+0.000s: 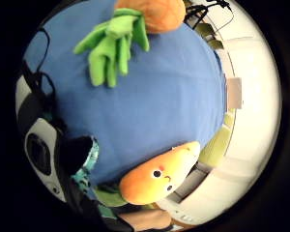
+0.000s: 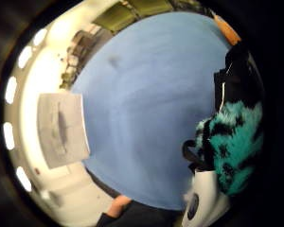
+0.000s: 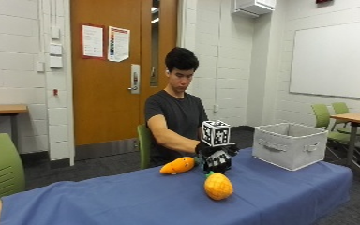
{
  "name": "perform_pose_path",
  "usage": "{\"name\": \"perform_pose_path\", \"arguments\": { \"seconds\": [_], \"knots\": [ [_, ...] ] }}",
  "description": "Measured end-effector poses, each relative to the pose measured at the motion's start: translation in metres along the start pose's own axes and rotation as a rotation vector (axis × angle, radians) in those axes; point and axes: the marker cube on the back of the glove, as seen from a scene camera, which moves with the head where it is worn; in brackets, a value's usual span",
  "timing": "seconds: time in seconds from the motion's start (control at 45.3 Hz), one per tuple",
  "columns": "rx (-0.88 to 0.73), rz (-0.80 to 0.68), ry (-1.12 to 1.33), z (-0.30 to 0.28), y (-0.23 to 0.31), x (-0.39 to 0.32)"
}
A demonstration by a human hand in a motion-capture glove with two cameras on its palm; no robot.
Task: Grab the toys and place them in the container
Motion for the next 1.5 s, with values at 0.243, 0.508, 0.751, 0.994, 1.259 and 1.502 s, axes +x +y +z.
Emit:
{"name": "perform_pose_path", "arguments": {
  "seconds": [0.243, 0.508, 0.751, 0.994, 1.259, 1.502],
  "knots": [
    [-0.007, 0.028, 0.02, -0.044, -0.009, -0.002],
    [0.121, -0.033, 0.002, -0.161, -0.021, -0.057],
    [0.258, -0.206, -0.063, -0.246, -0.011, -0.188],
    [0.29, -0.428, -0.057, -0.254, 0.035, -0.357],
    [0.284, -0.66, -0.044, -0.228, -0.008, -0.384],
    [0.157, -0.591, -0.077, -0.207, -0.005, -0.398]
  ]
}}
